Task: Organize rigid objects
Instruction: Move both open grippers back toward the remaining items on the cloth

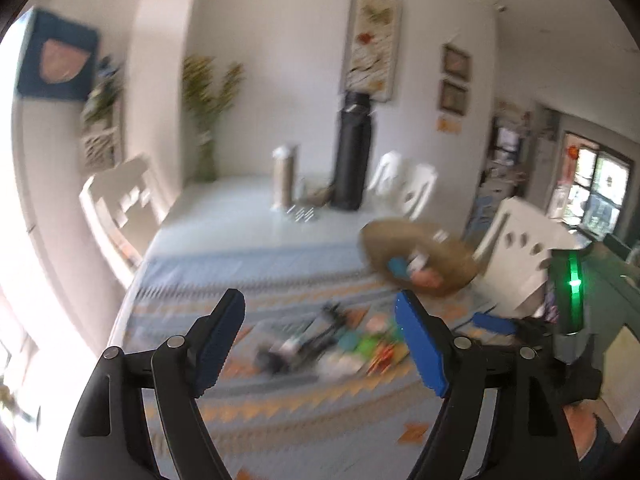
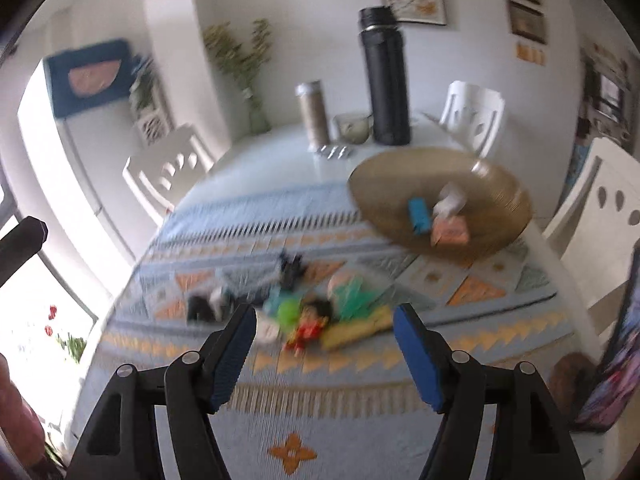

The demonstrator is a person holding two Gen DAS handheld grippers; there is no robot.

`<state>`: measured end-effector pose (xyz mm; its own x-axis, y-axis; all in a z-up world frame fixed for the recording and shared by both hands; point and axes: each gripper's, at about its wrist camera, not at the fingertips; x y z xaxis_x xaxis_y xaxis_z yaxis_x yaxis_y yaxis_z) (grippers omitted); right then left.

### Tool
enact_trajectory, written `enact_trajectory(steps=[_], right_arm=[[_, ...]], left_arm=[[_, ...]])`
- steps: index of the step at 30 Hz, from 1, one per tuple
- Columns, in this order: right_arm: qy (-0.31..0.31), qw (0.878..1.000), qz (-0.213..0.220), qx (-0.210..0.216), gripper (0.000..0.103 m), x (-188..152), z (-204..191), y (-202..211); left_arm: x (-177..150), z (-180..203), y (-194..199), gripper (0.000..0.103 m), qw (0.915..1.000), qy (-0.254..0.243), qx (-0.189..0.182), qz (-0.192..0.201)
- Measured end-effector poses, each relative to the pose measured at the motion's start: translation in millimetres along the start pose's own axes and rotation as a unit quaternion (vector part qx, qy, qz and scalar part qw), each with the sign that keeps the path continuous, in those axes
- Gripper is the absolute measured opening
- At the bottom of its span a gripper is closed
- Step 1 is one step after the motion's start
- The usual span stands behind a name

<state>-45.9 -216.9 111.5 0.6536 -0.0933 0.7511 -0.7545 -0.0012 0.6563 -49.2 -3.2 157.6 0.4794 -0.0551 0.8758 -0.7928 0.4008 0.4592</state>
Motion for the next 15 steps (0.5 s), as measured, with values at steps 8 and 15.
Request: enact_trajectory(steps=[8, 15], right_arm=[[-0.001, 1.000, -0.024, 0.006, 0.070, -53.7, 4.9, -51.7], [-0.021, 1.000, -0.012, -0.006, 0.091, -52.7, 13.0, -49.3]], left_arm=[[-92.9, -53.2, -52.4, 0.076, 0.9938, 0.072, 0.018, -0.083], [-110.6, -52.7, -54.8, 0.076, 0.9934, 0.066, 0.033, -0.088]])
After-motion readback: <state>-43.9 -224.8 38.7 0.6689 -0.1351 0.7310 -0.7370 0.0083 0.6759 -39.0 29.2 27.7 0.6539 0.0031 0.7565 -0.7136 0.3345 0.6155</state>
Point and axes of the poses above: each gripper's, at about its wrist camera, not at the fingertips, and y roughly against the way its jaws point, z to its right, x to its top, and after that the axes turned 6 degrees about -x, right-handed
